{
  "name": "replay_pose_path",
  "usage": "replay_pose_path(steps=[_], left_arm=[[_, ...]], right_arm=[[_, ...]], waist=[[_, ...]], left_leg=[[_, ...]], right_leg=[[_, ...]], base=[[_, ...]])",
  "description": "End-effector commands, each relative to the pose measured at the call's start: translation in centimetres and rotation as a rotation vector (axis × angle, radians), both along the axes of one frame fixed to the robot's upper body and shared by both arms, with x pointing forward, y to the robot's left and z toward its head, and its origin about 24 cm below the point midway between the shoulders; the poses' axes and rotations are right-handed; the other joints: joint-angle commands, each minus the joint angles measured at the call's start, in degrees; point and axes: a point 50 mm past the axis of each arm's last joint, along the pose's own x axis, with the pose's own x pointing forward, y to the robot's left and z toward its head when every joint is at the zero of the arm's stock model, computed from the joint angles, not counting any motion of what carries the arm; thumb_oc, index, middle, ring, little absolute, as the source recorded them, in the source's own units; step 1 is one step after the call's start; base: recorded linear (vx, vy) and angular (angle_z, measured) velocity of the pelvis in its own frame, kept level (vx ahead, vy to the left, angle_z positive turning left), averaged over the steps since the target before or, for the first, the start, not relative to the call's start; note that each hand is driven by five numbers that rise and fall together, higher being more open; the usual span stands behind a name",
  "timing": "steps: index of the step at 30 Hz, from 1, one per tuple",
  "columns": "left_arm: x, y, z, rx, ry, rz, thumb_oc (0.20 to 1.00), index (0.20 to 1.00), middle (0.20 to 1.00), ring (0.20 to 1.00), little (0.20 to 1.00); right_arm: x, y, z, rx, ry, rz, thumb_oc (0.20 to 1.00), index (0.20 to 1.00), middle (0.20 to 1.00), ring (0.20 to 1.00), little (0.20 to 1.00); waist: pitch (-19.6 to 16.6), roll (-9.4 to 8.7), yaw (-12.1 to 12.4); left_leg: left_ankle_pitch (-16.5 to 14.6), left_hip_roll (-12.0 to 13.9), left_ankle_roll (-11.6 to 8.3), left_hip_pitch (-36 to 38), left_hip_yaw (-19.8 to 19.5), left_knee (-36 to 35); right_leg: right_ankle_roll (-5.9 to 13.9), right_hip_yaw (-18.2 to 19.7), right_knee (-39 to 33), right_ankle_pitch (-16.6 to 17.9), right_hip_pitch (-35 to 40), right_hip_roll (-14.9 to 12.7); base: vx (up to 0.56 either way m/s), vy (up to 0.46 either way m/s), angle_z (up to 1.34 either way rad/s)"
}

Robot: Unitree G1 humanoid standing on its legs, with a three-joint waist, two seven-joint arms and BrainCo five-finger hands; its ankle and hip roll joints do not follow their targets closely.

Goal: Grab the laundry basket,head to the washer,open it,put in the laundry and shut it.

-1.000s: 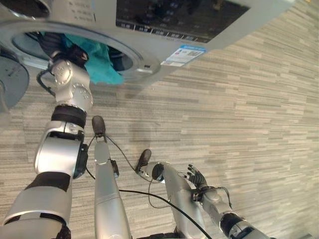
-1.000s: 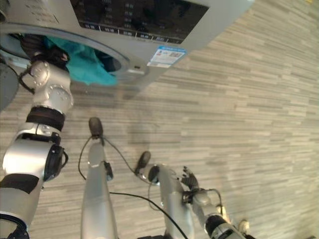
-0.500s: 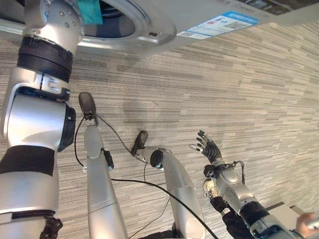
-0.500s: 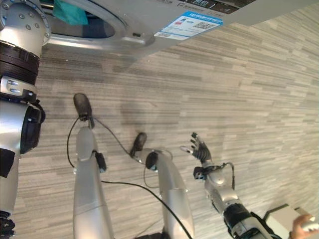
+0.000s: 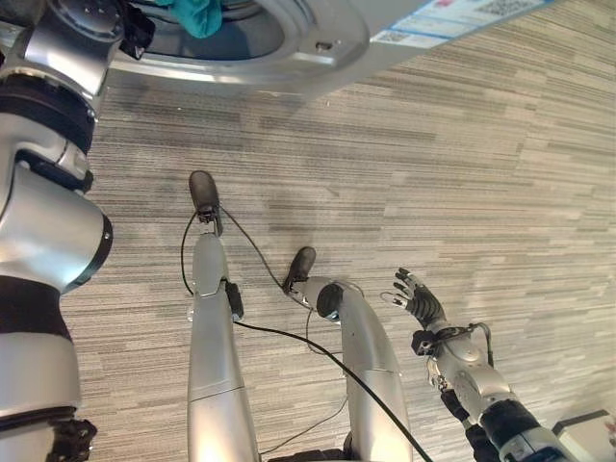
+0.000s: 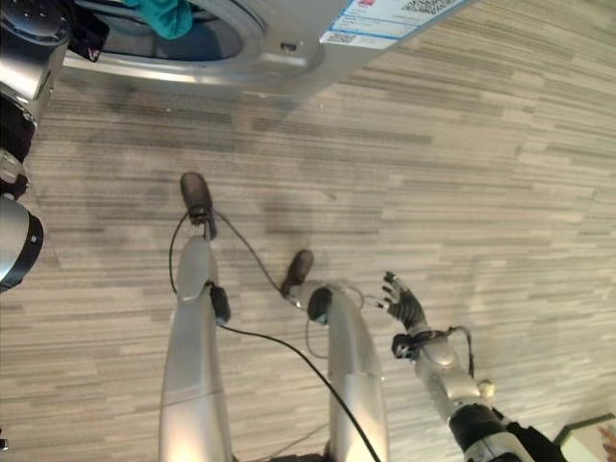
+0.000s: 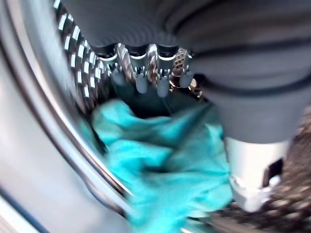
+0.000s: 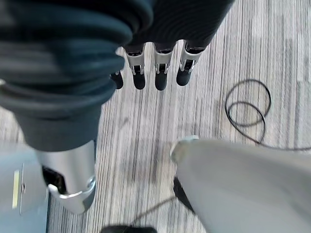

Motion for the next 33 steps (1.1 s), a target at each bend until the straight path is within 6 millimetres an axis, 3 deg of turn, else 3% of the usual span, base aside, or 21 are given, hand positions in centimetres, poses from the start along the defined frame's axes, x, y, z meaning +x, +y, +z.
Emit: replay_pose_path(steps=[1,4,8,10,13,16,17,19,20,21,22,23,24,25,26,27,28,29,30,31,33], left_arm=[[-0.8,0.2,1.9,0.175,-0.017,0.142,1.000,1.000,1.000,1.000,1.000],[0.0,-2.4,1.1,0.308,-0.009,0.105,1.000,1.000,1.000,1.000,1.000],[0.7,-3.3,-1.1,0.309,-0.007,0.016,1.000,1.000,1.000,1.000,1.000],[0.8,-3.0,-1.6,0.289,-0.008,0.005,1.000,1.000,1.000,1.000,1.000],[0.6,-0.6,-3.5,0.299,-0.001,0.028,1.000,1.000,1.000,1.000,1.000],[0.1,2.3,-9.7,0.291,0.101,-0.005,1.000,1.000,1.000,1.000,1.000],[0.1,2.5,-10.0,0.286,0.105,-0.003,1.000,1.000,1.000,1.000,1.000],[-0.6,3.6,-15.2,0.198,0.180,-0.052,1.000,1.000,1.000,1.000,1.000],[-1.6,3.9,-21.1,0.080,0.278,-0.090,1.000,1.000,1.000,1.000,1.000],[-2.3,4.1,-23.8,0.025,0.327,-0.095,1.000,1.000,1.000,1.000,1.000],[-2.5,4.2,-24.1,0.020,0.331,-0.092,1.000,1.000,1.000,1.000,1.000],[-3.2,4.2,-26.7,-0.029,0.383,-0.096,1.000,1.000,1.000,1.000,1.000],[-5.2,3.9,-32.0,-0.135,0.496,-0.093,1.000,1.000,1.000,1.000,1.000],[-5.3,4.0,-32.1,-0.137,0.497,-0.091,1.000,1.000,1.000,1.000,1.000],[-7.3,3.0,-36.6,-0.260,0.596,-0.090,1.000,1.000,1.000,1.000,1.000],[-8.5,2.7,-38.9,-0.311,0.646,-0.078,1.000,1.000,1.000,1.000,1.000],[-9.7,2.4,-40.8,-0.363,0.694,-0.063,1.000,1.000,1.000,1.000,1.000],[-9.8,2.4,-40.9,-0.364,0.695,-0.063,1.000,1.000,1.000,1.000,1.000],[-11.2,1.9,-43.1,-0.405,0.757,-0.054,1.000,1.000,1.000,1.000,1.000],[-13.9,1.0,-46.8,-0.526,0.874,-0.015,1.000,1.000,1.000,1.000,1.000],[-17.1,0.3,-50.6,-0.645,1.002,0.070,1.000,1.000,1.000,1.000,1.000]], right_arm=[[-2.9,-2.3,-2.4,-0.049,0.127,-0.005,1.000,1.000,1.000,1.000,1.000],[-3.5,-2.2,-3.2,-0.053,0.166,0.006,1.000,1.000,1.000,1.000,1.000],[-4.6,-2.2,-4.5,-0.071,0.236,0.029,1.000,1.000,1.000,1.000,1.000],[-4.8,-2.3,-4.7,-0.074,0.247,0.027,1.000,1.000,1.000,1.000,1.000],[-5.3,-2.7,-5.4,-0.094,0.278,0.017,1.000,1.000,1.000,1.000,1.000],[-6.3,-2.6,-6.4,-0.122,0.317,0.005,1.000,1.000,1.000,1.000,1.000],[-6.4,-2.7,-6.4,-0.129,0.321,0.007,1.000,1.000,1.000,1.000,1.000],[-7.2,-2.5,-7.3,-0.139,0.354,0.001,1.000,1.000,1.000,1.000,1.000],[-7.6,-2.2,-8.0,-0.156,0.384,-0.012,1.000,1.000,1.000,1.000,1.000],[-7.8,-2.3,-8.3,-0.168,0.399,-0.018,1.000,1.000,1.000,1.000,1.000],[-7.9,-2.4,-8.3,-0.176,0.402,-0.014,1.000,1.000,1.000,1.000,1.000],[-8.1,-2.5,-8.5,-0.190,0.411,-0.017,1.000,1.000,1.000,1.000,1.000],[-8.7,-2.8,-9.0,-0.218,0.445,-0.022,1.000,1.000,1.000,1.000,1.000],[-8.7,-2.9,-9.0,-0.221,0.446,-0.020,1.000,1.000,1.000,1.000,1.000],[-9.4,-3.1,-9.6,-0.248,0.489,-0.026,1.000,1.000,1.000,1.000,1.000],[-9.8,-3.5,-9.9,-0.269,0.509,-0.030,1.000,1.000,1.000,1.000,1.000],[-10.1,-3.7,-10.2,-0.272,0.530,-0.046,1.000,1.000,1.000,1.000,1.000],[-10.1,-3.8,-10.2,-0.274,0.531,-0.046,1.000,1.000,1.000,1.000,1.000],[-10.5,-4.0,-10.5,-0.282,0.553,-0.062,1.000,1.000,1.000,1.000,1.000],[-11.2,-4.1,-11.0,-0.279,0.587,-0.088,1.000,1.000,1.000,1.000,1.000],[-11.6,-4.1,-11.4,-0.267,0.608,-0.127,1.000,1.000,1.000,1.000,1.000]], waist=[[-4.37,1.06,-3.45],[-4.98,1.45,-3.43],[-5.45,1.94,-2.64],[-5.37,2.11,-2.36],[-5.49,2.77,-1.43],[-5.75,3.31,0.32],[-5.76,3.48,0.18],[-5.85,4.13,1.34],[-5.91,4.49,2.67],[-5.98,4.90,3.01],[-5.94,5.11,2.73],[-6.00,5.47,3.08],[-6.49,6.22,3.82],[-6.48,6.38,3.73],[-7.51,7.33,4.58],[-8.01,7.87,4.69],[-8.84,8.13,4.91],[-8.77,8.20,4.88],[-9.61,8.66,5.08],[-11.18,9.33,5.13],[-12.68,9.82,5.14]], left_leg=[[-5.87,3.32,-3.58,0.87,-0.93,0.71],[-5.63,3.67,-3.80,3.78,-0.10,-0.14],[-5.24,4.30,-4.50,9.18,1.29,-1.03],[-5.27,4.40,-4.56,10.45,1.61,-1.17],[-5.29,4.58,-4.95,13.77,2.43,-1.29],[-5.41,4.93,-5.34,18.13,3.54,-1.07],[-5.43,4.97,-5.36,18.49,3.64,-1.16],[-5.50,4.72,-5.49,21.81,4.13,-1.36],[-5.48,4.56,-5.76,25.02,4.57,-1.68],[-5.26,4.53,-5.76,26.33,4.76,-1.95],[-5.25,4.56,-5.77,26.79,4.85,-2.11],[-5.20,4.44,-5.79,28.43,5.20,-2.52],[-5.24,4.02,-5.84,31.73,5.82,-3.35],[-5.09,4.08,-5.79,31.89,5.84,-3.54],[-4.79,3.80,-5.75,34.68,6.22,-4.43],[-4.52,3.53,-5.74,36.52,6.49,-5.18],[-4.38,3.31,-5.72,37.91,6.63,-5.73],[-4.33,3.29,-5.72,38.21,6.69,-5.92],[-4.08,3.03,-5.71,39.75,6.83,-6.65],[-3.73,2.58,-5.61,42.47,7.04,-7.59],[-3.70,2.11,-5.44,44.88,6.91,-8.06]], right_leg=[[1.96,1.70,-11.16,5.63,5.37,3.37],[2.07,2.03,-13.09,6.28,7.83,3.96],[1.95,2.26,-16.26,6.69,13.35,4.74],[1.89,2.42,-16.92,6.86,14.58,4.93],[1.91,2.87,-19.32,7.25,18.55,5.45],[1.67,3.02,-21.50,7.26,23.81,5.76],[1.67,3.10,-21.67,7.31,24.14,5.81],[1.50,3.71,-23.18,7.39,27.73,6.02],[1.37,4.30,-24.75,7.18,31.31,6.13],[1.27,4.35,-25.53,7.31,32.91,6.25],[1.28,4.41,-25.76,7.40,33.34,6.31],[1.29,4.68,-26.51,7.53,35.03,6.31],[1.47,5.35,-28.29,7.64,38.51,6.20],[1.48,5.34,-28.51,7.85,38.67,6.30],[1.70,5.68,-30.64,8.16,42.03,6.29],[1.88,5.91,-32.02,8.47,44.09,6.32],[2.13,5.98,-33.03,8.77,45.50,6.26],[2.15,6.00,-33.24,8.87,45.79,6.28],[2.36,6.05,-34.43,9.26,47.47,6.23],[2.57,6.16,-36.60,9.80,50.50,6.17],[2.75,5.87,-38.31,9.97,53.45,6.01]], base=[[0.00,0.000,0.00],[0.00,0.000,0.00],[-0.03,0.025,-0.15],[-0.03,0.013,-0.14],[-0.02,0.031,-0.10],[0.00,0.022,-0.22],[0.02,0.009,-0.11],[0.04,0.018,-0.04],[0.07,0.040,-0.05],[0.05,0.034,-0.07],[0.03,0.032,-0.07],[0.06,0.054,0.05],[0.06,0.058,0.14],[0.11,0.080,0.14],[0.09,0.055,-0.06],[0.13,0.066,-0.14],[0.07,0.030,-0.15],[0.07,0.028,-0.04],[0.11,0.032,0.00],[0.16,0.037,0.00],[0.16,0.013,-0.03]])
